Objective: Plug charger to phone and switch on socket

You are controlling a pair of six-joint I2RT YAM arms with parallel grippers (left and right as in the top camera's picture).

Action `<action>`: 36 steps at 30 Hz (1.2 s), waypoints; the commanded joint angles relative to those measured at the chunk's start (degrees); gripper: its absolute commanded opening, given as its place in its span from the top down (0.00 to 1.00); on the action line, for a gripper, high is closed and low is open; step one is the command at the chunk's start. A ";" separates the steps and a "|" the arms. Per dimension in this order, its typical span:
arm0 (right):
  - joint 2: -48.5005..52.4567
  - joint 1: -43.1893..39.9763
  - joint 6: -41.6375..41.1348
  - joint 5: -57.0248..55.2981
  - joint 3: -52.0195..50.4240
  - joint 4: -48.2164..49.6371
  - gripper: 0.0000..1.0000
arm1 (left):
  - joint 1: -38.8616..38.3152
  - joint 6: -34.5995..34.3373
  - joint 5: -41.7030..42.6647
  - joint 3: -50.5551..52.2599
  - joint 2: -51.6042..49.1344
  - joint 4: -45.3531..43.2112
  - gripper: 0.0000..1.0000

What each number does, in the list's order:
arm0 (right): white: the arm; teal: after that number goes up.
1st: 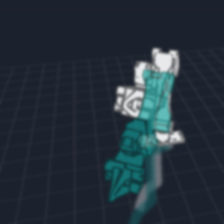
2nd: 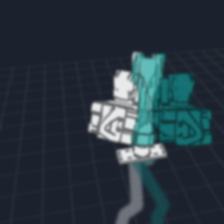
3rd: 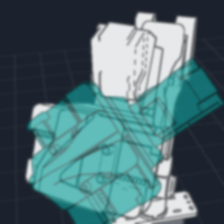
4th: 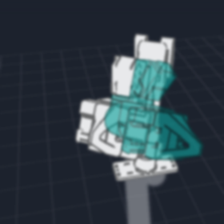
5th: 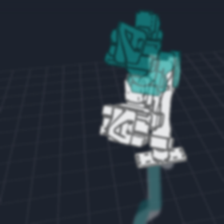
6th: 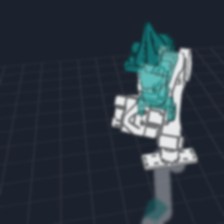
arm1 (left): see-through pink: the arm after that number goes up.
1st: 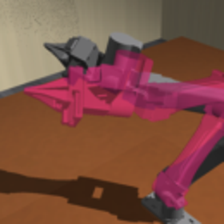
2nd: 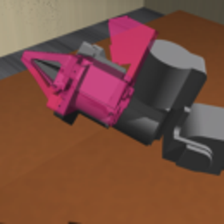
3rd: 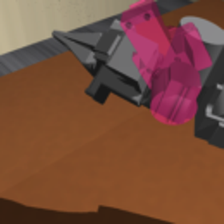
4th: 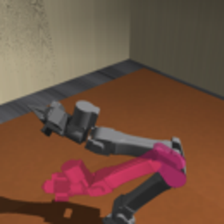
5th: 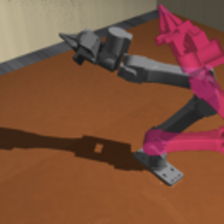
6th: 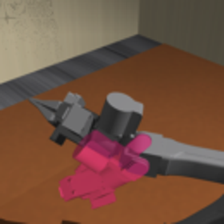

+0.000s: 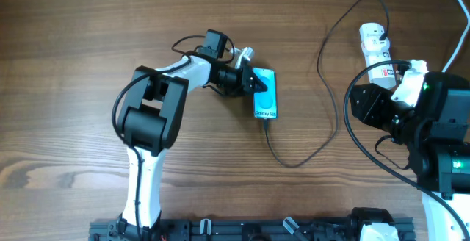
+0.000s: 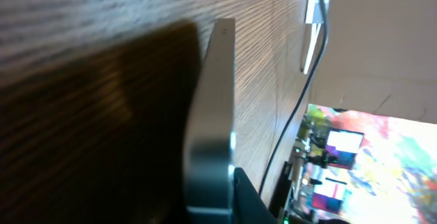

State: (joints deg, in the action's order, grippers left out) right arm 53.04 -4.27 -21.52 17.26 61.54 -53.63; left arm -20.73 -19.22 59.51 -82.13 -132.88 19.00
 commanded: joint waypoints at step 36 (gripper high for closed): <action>17.88 0.13 0.48 -5.31 -0.15 -2.75 0.40 | 0.07 -9.99 -26.01 0.04 -2.78 17.07 0.77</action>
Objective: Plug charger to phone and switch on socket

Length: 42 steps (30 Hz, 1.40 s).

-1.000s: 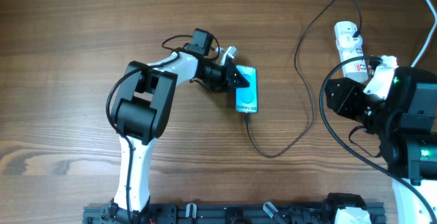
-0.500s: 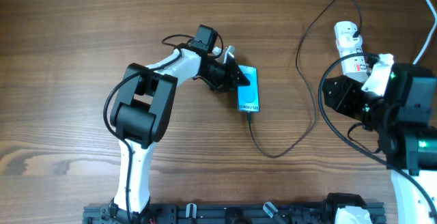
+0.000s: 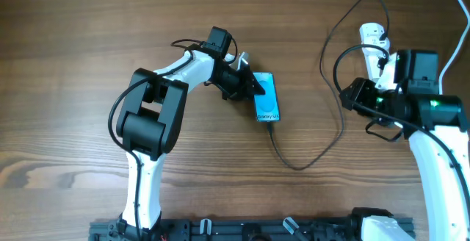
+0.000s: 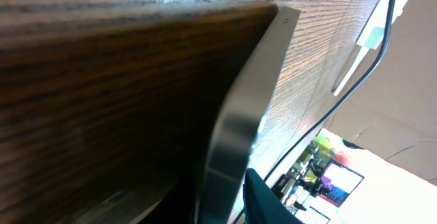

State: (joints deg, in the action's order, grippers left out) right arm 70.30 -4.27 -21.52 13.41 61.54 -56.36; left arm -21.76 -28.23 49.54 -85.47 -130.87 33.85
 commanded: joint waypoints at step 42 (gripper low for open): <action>0.63 0.13 -4.66 -6.88 -0.15 2.97 0.53 | 3.28 8.33 -28.22 -1.68 1.55 15.74 0.77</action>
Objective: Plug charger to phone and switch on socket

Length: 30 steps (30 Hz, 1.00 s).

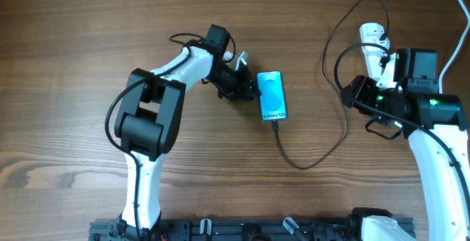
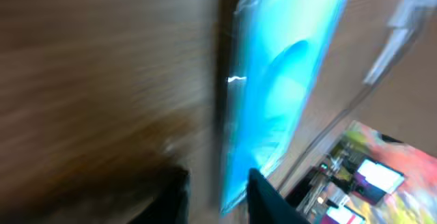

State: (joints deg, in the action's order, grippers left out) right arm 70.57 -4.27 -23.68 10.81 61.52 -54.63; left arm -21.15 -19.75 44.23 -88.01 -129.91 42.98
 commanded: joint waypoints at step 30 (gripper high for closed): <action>37.51 -15.21 -10.62 -8.81 19.06 15.69 0.95 | 4.66 -16.96 -69.64 6.47 90.27 52.76 0.00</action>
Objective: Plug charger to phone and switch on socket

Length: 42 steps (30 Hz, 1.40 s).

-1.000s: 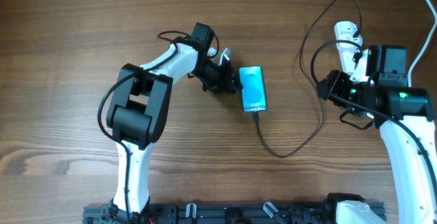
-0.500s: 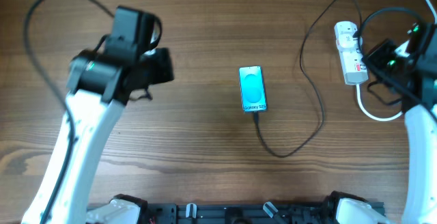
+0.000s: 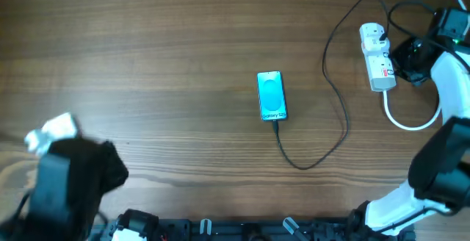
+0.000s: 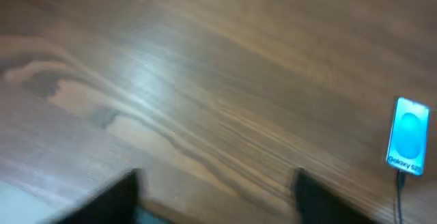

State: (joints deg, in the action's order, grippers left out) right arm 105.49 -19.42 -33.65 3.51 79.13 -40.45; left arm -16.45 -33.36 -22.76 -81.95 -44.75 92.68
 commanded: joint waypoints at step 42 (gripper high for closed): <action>18.03 6.54 5.18 -4.35 1.22 18.60 0.95 | -0.04 2.91 -1.75 6.32 39.78 1.86 0.00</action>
State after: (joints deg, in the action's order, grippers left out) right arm 120.18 -15.77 -31.38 -4.14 80.88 -20.21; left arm -16.45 -31.55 -23.77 -76.01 -5.17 94.74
